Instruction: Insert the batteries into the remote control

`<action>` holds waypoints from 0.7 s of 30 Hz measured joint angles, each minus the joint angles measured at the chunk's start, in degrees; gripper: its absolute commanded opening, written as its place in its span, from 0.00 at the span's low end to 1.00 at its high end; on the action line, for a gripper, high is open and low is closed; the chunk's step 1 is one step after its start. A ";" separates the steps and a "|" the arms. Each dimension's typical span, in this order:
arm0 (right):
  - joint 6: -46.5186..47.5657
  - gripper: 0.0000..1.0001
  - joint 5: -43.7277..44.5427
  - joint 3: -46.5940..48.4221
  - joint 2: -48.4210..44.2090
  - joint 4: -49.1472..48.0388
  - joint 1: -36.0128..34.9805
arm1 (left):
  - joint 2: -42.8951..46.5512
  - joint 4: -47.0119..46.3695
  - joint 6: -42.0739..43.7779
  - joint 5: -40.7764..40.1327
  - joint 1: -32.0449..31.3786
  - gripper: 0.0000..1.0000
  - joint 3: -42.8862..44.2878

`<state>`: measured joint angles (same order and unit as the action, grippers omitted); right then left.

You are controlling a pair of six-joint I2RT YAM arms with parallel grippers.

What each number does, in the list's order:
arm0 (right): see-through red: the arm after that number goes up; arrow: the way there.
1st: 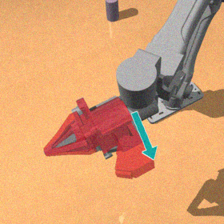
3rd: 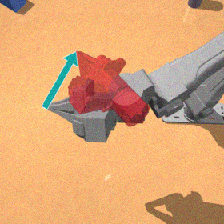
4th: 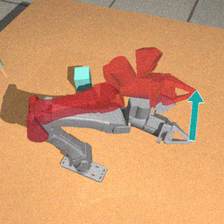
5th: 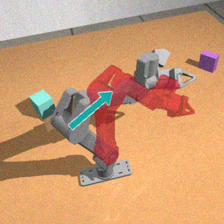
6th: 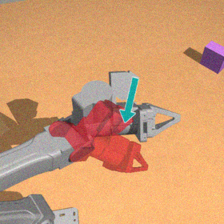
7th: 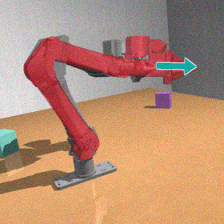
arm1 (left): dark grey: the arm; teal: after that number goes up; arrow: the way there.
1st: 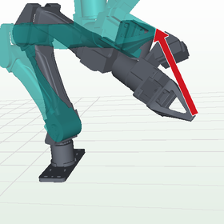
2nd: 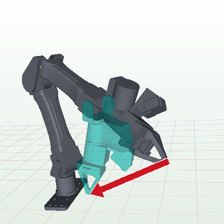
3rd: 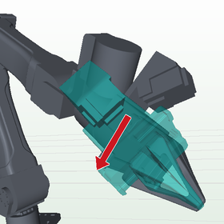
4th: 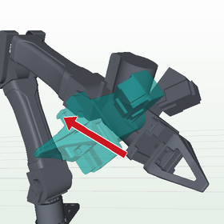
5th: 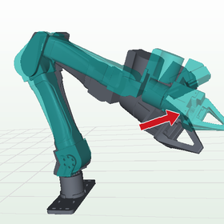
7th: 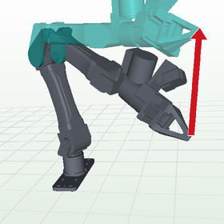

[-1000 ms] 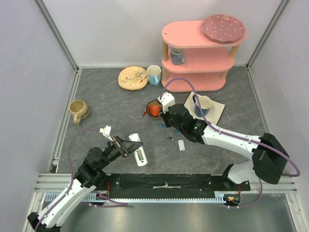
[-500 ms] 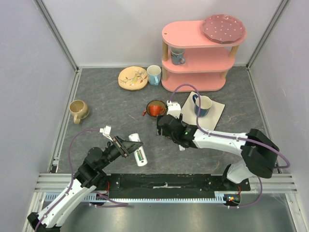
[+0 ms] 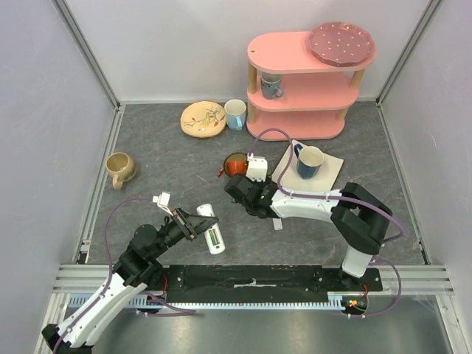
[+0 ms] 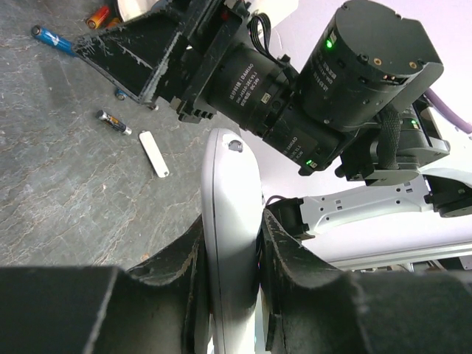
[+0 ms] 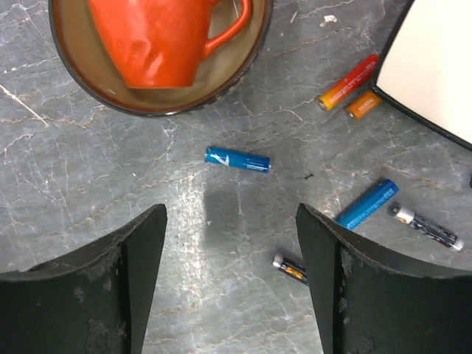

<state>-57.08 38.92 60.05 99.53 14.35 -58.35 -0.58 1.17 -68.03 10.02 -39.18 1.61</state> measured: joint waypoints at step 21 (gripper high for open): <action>0.35 0.77 0.15 5.92 9.70 0.98 2.58 | 0.00 2.14 0.00 -0.07 0.00 0.02 0.00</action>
<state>-56.73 39.07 65.98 109.23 15.33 -55.77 -0.58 3.31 -68.03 9.96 -39.18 1.61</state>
